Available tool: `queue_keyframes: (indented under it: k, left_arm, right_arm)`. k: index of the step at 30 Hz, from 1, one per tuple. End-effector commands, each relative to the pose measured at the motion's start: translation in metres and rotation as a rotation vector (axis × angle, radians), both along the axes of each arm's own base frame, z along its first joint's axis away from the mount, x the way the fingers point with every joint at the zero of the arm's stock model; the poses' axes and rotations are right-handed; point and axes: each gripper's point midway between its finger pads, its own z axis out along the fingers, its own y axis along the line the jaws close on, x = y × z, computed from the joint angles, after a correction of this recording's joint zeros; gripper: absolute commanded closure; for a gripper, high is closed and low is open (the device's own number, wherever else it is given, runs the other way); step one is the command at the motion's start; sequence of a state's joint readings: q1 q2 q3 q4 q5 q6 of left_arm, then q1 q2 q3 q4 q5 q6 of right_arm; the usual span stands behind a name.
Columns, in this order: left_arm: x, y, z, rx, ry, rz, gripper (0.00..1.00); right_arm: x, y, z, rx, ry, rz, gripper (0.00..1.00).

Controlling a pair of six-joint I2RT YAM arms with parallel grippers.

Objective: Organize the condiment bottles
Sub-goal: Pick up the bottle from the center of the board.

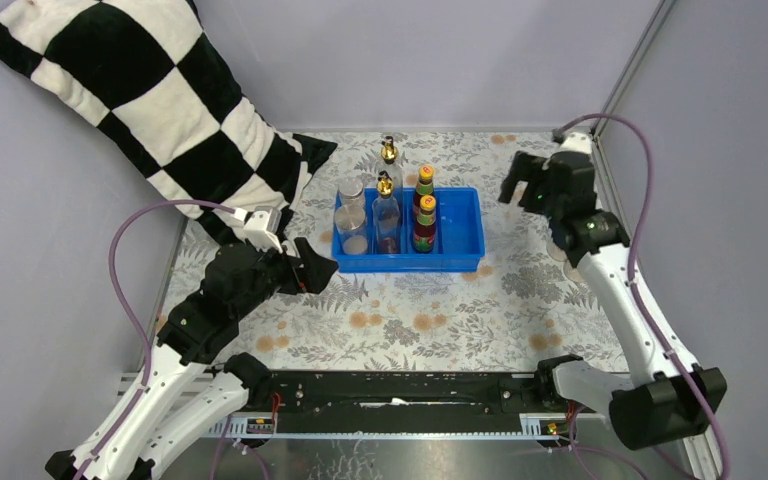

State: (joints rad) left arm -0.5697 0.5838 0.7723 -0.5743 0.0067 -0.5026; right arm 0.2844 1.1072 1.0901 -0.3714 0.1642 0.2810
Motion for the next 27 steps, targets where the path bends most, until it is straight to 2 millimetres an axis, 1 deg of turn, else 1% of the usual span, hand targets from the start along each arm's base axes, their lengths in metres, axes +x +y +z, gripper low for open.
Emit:
queue_keyframes:
  k: [1,3,5,6,7,8,11,16,18,22,27]
  left_arm:
    - [0.0,-0.007,0.009,-0.022,-0.054,-0.044,0.01]
    - [-0.001,-0.008,0.011,-0.028,-0.06,-0.05,0.01]
    - [-0.002,-0.008,0.012,-0.031,-0.062,-0.053,0.01]
    - [-0.002,-0.008,0.012,-0.031,-0.063,-0.057,0.01]
    - [-0.003,-0.009,0.012,-0.031,-0.061,-0.059,0.01]
    - [-0.003,-0.009,0.012,-0.032,-0.061,-0.063,0.01]
    - [-0.004,-0.011,0.012,-0.033,-0.059,-0.072,0.01]
    - [-0.004,-0.015,0.01,-0.03,-0.052,-0.096,0.01]
    - [-0.004,-0.017,0.009,-0.029,-0.049,-0.108,0.01]
    - [-0.005,-0.02,0.009,-0.029,-0.047,-0.126,0.01]
    - [-0.006,-0.021,0.009,-0.031,-0.049,-0.138,0.01]
  right_arm:
    - [0.021,-0.057,0.0,-0.009,0.057,-0.169,0.0]
    - [0.02,-0.083,-0.011,-0.036,0.101,-0.268,0.0]
    - [0.019,-0.105,-0.021,-0.052,0.128,-0.344,0.0]
    - [0.018,-0.11,-0.028,-0.055,0.145,-0.36,0.0]
    - [0.017,-0.125,-0.035,-0.058,0.164,-0.403,0.0]
    - [0.016,-0.134,-0.043,-0.058,0.187,-0.431,0.0]
    - [0.01,-0.15,-0.064,-0.064,0.239,-0.49,0.0]
    - [-0.002,-0.168,-0.085,-0.084,0.253,-0.563,0.0]
    - [-0.005,-0.17,-0.096,-0.084,0.283,-0.572,0.0]
    - [-0.003,-0.17,-0.113,-0.053,0.317,-0.57,0.0]
    - [-0.001,-0.175,-0.127,-0.03,0.331,-0.59,0.0]
